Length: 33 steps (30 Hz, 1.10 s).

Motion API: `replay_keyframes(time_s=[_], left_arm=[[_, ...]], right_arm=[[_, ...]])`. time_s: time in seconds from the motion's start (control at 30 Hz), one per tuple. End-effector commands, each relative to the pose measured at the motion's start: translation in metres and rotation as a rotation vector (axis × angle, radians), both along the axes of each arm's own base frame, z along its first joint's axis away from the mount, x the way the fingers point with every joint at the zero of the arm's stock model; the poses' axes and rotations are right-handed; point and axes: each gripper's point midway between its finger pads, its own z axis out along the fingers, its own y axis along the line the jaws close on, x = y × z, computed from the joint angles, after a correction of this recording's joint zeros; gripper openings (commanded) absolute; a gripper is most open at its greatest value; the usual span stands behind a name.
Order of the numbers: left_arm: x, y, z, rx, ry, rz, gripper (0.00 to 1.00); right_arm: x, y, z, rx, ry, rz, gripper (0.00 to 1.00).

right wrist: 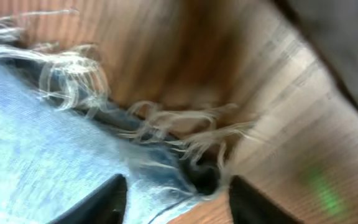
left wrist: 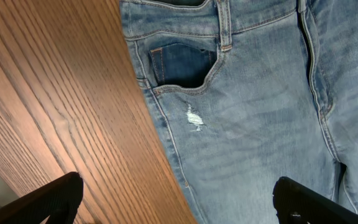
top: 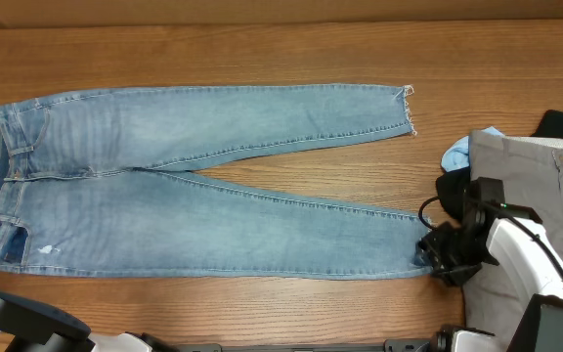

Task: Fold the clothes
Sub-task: 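Grasp the lower jeans leg hem with the right gripper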

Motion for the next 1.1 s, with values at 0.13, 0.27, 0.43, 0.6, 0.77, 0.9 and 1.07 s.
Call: replay_keyframes(time_s=[0.13, 0.27, 0.43, 0.6, 0.77, 0.9, 1.07], left_arm=[[0.001, -0.001, -0.004, -0.017, 0.001, 0.019, 1.00], [0.001, -0.001, -0.004, -0.017, -0.002, 0.020, 1.00], [0.002, 0.000, -0.004, -0.014, -0.005, 0.022, 1.00], [0.002, 0.000, -0.004, -0.015, -0.005, 0.022, 1.00], [0.002, 0.000, -0.004, -0.013, -0.006, 0.022, 1.00], [0.002, 0.000, -0.004, -0.013, -0.006, 0.022, 1.00], [0.002, 0.000, -0.004, -0.013, -0.006, 0.022, 1.00]], right_arm=[[-0.007, -0.005, -0.004, -0.032, 0.039, -0.054, 0.45], [-0.022, -0.004, -0.012, -0.030, 0.083, -0.085, 0.29], [-0.025, -0.003, -0.015, -0.028, 0.092, -0.111, 0.29], [-0.025, -0.003, -0.014, -0.027, 0.094, -0.113, 0.38], [-0.019, -0.004, -0.015, -0.030, 0.067, -0.114, 0.34], [-0.016, -0.005, -0.016, -0.033, 0.055, -0.114, 0.22], [-0.017, -0.005, -0.016, -0.033, 0.057, -0.109, 0.07]])
